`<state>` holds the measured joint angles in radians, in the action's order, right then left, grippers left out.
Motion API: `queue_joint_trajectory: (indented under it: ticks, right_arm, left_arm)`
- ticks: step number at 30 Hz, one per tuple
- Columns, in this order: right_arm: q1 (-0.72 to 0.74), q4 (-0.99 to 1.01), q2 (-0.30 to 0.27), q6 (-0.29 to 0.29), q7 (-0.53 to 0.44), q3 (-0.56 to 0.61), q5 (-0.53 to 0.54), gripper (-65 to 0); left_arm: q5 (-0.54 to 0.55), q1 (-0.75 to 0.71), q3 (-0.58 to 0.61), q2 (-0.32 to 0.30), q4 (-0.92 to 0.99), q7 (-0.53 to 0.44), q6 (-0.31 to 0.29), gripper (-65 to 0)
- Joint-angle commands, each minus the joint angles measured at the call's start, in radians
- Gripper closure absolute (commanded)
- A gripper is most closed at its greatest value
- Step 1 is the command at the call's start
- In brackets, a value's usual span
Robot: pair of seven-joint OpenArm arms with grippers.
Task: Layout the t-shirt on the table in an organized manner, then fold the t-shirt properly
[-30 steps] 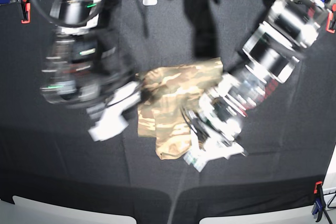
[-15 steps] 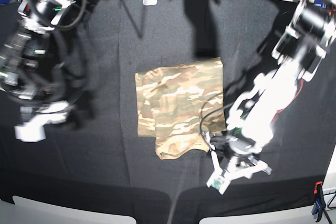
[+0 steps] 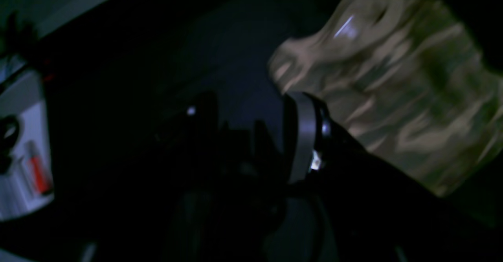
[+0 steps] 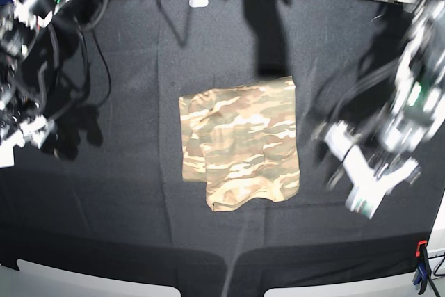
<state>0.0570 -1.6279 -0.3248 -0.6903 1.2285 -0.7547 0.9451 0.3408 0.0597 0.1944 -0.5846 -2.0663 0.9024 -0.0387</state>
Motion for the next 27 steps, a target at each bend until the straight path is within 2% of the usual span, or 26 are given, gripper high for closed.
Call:
queue_joint_trajectory:
  ticks: [1,7,13,20,24,27]
  right_arm:
    - [-0.006,-0.053,-0.027,-0.008,-0.022,-0.005,0.032,-37.1]
    - [-0.192,-0.247,-0.058,-0.008,-0.004,-0.005,0.032,-37.0]
    - [-0.378,-0.359,-0.057,-0.008,0.022,-0.005,0.031,-37.0]
    - [-0.526,-0.391,-0.056,-0.008,0.035,-0.005,0.031,-37.1]
    - [-0.594,-0.391,-0.054,-0.008,0.037,-0.006,0.028,-37.1]
    - [-0.654,-0.391,-0.054,-0.008,0.037,-0.006,0.027,-37.1]
  left_arm:
    - [-0.006,-0.010,-0.022,-0.024,-0.043,-0.023,0.000,-24.9]
    - [-0.005,-0.236,-0.114,-0.102,-0.103,-0.021,0.023,-24.9]
    - [0.035,-0.485,-0.268,-0.103,-0.181,-0.038,0.021,-24.9]
    - [0.035,-0.784,-0.472,-0.103,-0.275,-0.038,0.004,-24.9]
    - [0.035,-0.933,-0.537,-0.095,-0.276,-0.035,0.005,-24.9]
    - [0.035,-1.037,-0.542,-0.079,-0.276,-0.035,0.004,-24.9]
